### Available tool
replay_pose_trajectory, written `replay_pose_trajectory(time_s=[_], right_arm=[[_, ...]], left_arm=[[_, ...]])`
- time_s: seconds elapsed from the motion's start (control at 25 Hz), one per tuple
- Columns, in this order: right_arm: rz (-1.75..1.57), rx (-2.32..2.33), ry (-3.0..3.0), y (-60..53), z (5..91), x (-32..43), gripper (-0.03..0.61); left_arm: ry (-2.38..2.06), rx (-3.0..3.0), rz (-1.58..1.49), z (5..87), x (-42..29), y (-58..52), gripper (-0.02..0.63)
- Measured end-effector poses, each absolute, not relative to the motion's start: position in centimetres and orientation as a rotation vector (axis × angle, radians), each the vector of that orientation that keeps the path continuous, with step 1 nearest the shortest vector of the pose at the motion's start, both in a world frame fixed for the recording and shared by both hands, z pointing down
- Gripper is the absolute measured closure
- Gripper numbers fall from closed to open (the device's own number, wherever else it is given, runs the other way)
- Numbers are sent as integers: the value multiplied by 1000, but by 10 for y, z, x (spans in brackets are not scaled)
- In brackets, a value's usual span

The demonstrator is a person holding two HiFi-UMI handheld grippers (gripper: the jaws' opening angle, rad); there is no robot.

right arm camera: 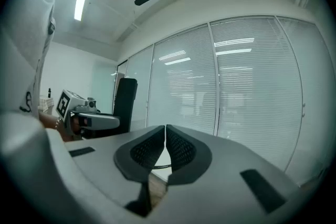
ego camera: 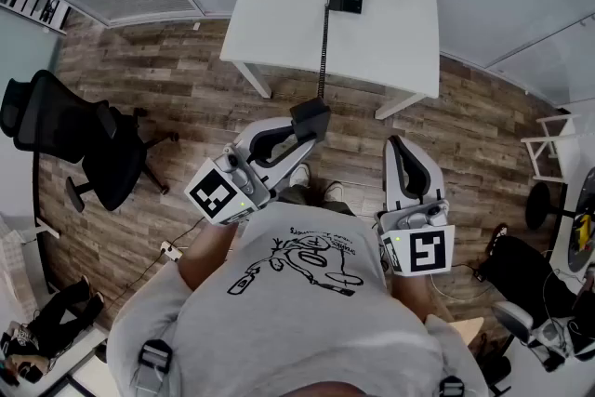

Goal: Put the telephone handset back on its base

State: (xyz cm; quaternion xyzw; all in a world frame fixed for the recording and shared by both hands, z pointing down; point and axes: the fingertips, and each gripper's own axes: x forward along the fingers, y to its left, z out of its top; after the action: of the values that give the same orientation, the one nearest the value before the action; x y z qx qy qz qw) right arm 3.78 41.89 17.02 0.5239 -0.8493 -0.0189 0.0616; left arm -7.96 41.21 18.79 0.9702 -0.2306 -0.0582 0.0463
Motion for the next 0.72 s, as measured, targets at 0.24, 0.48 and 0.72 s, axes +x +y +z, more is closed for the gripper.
replay_pose_trajectory(time_s=[0.24, 0.48, 0.72], right_arm=[[-4, 1583, -2602, 406, 169, 16, 568], [7, 1586, -2587, 388, 170, -5, 568], [39, 1610, -2569, 380, 178, -26, 568]], left_arm=[[-734, 2954, -184, 186, -102, 402, 540], [-745, 2940, -186, 189, -125, 382, 540], [-773, 2910, -183, 192, -146, 370, 540]])
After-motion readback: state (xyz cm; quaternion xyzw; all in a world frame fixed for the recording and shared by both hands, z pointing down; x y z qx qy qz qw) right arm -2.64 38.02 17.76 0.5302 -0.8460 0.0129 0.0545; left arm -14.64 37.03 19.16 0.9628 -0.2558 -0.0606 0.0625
